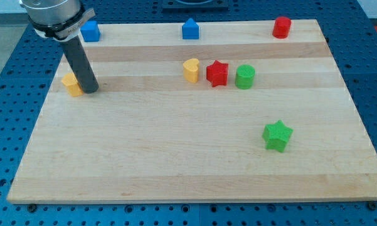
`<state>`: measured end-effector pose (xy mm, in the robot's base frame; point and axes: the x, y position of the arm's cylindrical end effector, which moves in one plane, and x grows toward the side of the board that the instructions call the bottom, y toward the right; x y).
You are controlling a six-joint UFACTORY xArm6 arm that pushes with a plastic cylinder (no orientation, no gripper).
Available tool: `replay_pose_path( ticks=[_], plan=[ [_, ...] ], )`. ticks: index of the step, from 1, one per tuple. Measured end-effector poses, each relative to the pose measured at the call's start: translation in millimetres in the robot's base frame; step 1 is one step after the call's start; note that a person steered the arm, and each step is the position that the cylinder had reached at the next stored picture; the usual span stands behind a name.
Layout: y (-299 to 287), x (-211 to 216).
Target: Move your arm downwards
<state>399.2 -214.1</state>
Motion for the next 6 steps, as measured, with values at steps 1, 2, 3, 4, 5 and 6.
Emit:
replay_pose_path(
  ticks=[1, 2, 3, 4, 5, 6],
  plan=[
    [8.8, -6.8],
    [15.0, -9.1],
    [15.6, -9.1],
    [30.8, -10.6],
    [52.7, -17.1],
    [61.9, -29.3]
  ],
)
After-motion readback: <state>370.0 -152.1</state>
